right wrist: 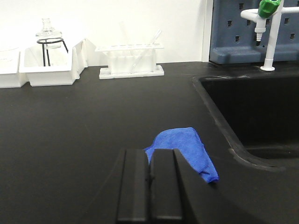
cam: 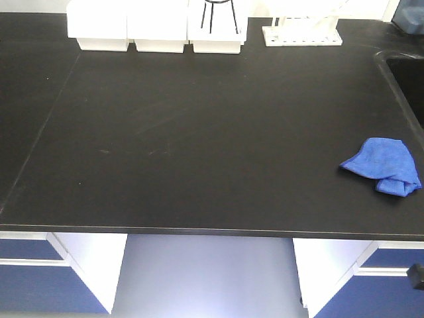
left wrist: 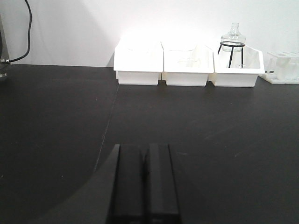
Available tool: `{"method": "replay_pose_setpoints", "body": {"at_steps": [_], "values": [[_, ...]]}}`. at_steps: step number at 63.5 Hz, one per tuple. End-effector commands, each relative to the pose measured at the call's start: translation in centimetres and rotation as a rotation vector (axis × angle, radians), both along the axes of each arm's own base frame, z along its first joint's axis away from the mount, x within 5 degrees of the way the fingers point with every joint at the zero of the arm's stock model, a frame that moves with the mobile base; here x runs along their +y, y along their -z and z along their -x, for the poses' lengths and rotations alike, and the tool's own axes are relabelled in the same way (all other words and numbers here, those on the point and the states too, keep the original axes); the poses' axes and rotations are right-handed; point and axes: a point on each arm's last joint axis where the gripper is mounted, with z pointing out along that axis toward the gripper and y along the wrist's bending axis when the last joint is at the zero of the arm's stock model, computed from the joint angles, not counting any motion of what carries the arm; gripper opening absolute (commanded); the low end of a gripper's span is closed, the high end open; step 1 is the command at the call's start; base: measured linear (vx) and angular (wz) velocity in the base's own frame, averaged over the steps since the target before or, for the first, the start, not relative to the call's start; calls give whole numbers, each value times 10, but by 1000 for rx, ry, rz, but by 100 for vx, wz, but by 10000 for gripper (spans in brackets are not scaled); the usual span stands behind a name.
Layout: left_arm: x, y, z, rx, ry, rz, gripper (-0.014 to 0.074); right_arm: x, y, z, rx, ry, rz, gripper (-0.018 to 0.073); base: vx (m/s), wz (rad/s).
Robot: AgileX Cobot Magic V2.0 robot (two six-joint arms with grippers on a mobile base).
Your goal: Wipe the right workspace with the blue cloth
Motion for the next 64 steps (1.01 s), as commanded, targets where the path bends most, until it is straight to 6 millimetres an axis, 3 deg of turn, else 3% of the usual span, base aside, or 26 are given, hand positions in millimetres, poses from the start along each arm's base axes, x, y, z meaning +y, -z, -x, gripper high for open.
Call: {"method": "replay_pose_setpoints", "body": {"at_steps": [1,47,64], "values": [[-1,2,0,-65,16,9,-6,0,-1,0,-74,7,10,-4,0,0],[-1,2,0,-65,16,9,-6,-1,-2,0,-79,7,74,-4,0,0],[-1,2,0,-65,16,9,-6,0,-12,0,-189,7,41,-4,0,0]]}}
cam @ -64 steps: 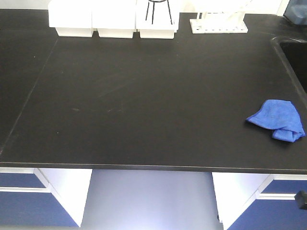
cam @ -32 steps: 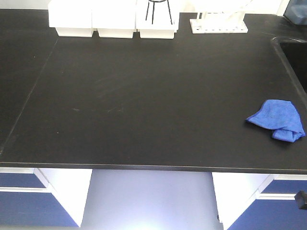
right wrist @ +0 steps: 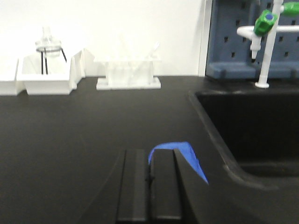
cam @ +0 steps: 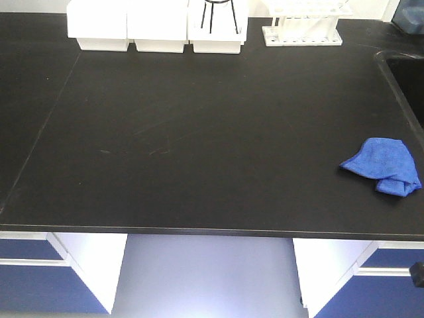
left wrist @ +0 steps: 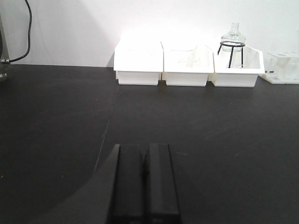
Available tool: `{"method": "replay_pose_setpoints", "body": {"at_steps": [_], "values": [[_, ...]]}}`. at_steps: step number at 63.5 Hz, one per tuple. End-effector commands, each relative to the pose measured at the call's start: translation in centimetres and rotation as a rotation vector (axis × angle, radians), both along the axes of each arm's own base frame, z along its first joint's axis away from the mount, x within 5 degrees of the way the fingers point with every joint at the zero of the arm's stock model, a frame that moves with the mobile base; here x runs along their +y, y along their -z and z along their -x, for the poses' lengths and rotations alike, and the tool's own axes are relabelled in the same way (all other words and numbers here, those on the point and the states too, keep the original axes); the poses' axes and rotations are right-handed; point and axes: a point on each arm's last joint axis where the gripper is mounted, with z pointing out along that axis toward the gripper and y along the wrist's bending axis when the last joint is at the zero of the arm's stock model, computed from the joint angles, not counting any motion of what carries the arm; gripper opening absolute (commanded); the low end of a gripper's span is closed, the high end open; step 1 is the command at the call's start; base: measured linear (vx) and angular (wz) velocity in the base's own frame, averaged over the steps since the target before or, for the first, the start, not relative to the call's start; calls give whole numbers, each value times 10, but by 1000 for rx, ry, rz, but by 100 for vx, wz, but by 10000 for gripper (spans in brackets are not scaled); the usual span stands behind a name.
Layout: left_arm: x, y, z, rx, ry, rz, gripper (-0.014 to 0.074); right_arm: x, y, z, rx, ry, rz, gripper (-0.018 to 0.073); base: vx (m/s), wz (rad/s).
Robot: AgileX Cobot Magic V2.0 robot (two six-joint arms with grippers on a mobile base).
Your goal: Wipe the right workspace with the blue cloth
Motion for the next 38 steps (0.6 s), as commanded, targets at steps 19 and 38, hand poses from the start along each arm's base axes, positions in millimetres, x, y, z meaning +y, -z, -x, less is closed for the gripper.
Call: {"method": "replay_pose_setpoints", "body": {"at_steps": [19,38], "values": [[-1,2,0,-65,16,9,-6,1,-34,6,-428,-3,23,-4,0,0],[-1,2,0,-65,16,9,-6,1,-95,8,-127,0,-126,0,0,0]]}}
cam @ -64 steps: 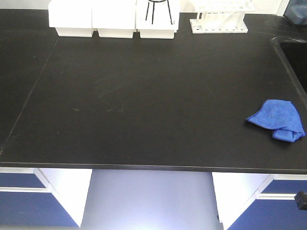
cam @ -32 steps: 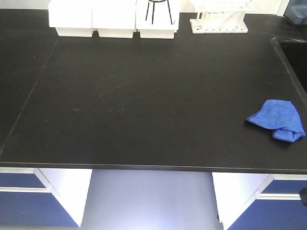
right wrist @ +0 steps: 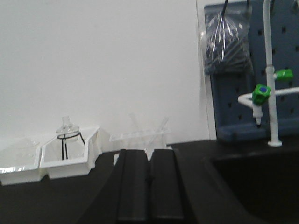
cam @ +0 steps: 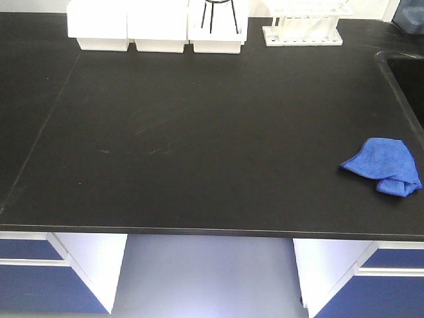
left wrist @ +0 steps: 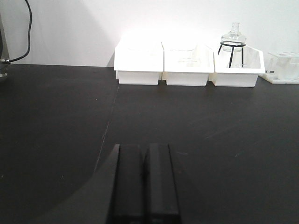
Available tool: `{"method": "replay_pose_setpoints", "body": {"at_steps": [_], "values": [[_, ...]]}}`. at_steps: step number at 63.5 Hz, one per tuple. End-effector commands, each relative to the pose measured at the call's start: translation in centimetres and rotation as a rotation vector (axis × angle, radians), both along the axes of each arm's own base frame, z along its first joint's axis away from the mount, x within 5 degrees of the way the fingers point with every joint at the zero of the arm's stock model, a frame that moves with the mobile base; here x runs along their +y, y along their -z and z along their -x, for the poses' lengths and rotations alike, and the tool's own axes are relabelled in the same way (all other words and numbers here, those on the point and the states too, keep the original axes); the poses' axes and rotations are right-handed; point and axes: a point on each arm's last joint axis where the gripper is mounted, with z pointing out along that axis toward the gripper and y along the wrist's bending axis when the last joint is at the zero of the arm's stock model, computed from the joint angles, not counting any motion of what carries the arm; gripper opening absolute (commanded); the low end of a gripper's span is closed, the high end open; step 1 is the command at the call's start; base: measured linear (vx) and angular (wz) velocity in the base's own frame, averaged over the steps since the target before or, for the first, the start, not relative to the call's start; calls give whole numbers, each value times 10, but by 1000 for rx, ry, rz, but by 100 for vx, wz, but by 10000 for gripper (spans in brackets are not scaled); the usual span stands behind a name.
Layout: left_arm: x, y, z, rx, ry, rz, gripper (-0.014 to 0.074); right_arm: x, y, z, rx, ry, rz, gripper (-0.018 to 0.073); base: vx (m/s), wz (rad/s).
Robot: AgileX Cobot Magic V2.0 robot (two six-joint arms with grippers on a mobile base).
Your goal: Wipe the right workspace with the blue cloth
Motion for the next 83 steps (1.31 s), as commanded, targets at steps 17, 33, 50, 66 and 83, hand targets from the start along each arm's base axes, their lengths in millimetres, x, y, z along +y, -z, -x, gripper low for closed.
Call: {"method": "replay_pose_setpoints", "body": {"at_steps": [17,33,50,66,83], "values": [[-1,2,0,-65,16,9,-6,-13,-83,-71,417,70,192,0,0,0],[-1,2,0,-65,16,9,-6,-23,-34,-200,687,16,274,9,0,0],[-1,2,0,-65,16,9,-6,-33,-2,-260,901,37,280,125,0,0],[-1,2,0,-65,16,9,-6,-41,32,-274,1098,56,354,360,0,0],[-1,2,0,-65,16,9,-6,-38,59,-282,1167,39,259,454,0,0]]}}
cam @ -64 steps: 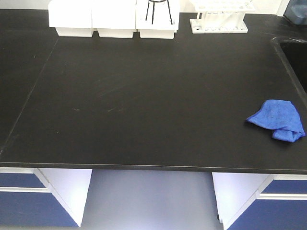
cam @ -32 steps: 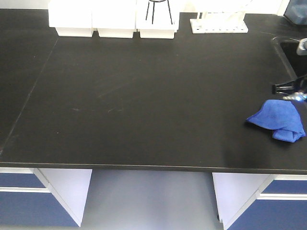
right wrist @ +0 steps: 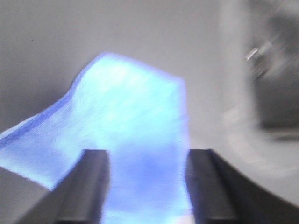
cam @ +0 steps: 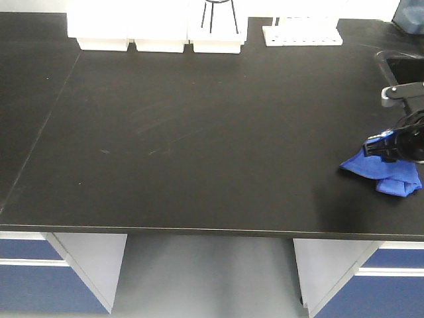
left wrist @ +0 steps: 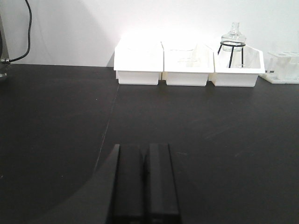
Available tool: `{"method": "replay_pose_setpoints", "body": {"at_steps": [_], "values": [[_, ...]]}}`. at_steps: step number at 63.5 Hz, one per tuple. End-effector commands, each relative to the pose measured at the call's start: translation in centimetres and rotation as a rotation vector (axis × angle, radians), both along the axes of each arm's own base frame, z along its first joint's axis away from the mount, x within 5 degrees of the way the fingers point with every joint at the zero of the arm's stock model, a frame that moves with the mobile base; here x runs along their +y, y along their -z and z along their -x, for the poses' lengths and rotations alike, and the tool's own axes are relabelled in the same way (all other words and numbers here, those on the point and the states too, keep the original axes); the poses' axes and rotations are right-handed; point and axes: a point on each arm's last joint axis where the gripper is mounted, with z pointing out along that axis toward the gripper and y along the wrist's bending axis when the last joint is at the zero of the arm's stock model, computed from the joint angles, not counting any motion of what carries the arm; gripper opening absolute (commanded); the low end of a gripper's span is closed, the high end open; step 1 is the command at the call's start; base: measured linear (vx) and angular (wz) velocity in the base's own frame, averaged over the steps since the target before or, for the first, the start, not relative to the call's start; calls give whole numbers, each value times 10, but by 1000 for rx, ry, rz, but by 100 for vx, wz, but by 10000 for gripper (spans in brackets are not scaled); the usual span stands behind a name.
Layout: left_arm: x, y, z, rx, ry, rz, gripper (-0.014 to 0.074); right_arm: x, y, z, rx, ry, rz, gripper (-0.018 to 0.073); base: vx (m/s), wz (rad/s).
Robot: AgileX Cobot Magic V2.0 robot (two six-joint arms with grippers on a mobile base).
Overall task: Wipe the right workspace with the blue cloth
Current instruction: 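Reach the right gripper to the blue cloth and grasp it, then lift the blue cloth with the right gripper toward the robot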
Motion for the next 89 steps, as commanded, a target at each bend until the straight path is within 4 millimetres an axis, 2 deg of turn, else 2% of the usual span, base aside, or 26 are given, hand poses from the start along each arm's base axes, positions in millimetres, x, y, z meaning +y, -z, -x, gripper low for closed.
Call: {"method": "replay_pose_setpoints", "body": {"at_steps": [1,16,22,32,40,45,55,66,75,89], "values": [[-1,2,0,-65,16,9,-6,-1,-18,-9,-97,-12,-4,452,0,0],[-1,2,0,-65,16,9,-6,-1,8,-14,-25,-19,-3,432,0,0],[-1,2,0,-65,16,9,-6,-1,11,-14,-16,-12,-13,398,0,0],[-1,2,0,-65,16,9,-6,-1,10,-17,-46,-50,8,245,0,0],[-1,2,0,-65,16,9,-6,-1,8,-17,-56,-55,9,71,0,0],[-1,2,0,-65,16,9,-6,-1,-1,-15,-74,-44,6,-14,0,0],[-1,2,0,-65,16,9,-6,3,-40,-7,-207,0,-48,-9,0,0],[-1,2,0,-65,16,9,-6,8,-89,13,-362,41,-111,-6,0,0],[-1,2,0,-65,16,9,-6,13,-119,43,-486,9,-117,-4,0,0],[-1,2,0,-65,16,9,-6,36,-121,110,-560,-113,-107,-4,0,0]]}}
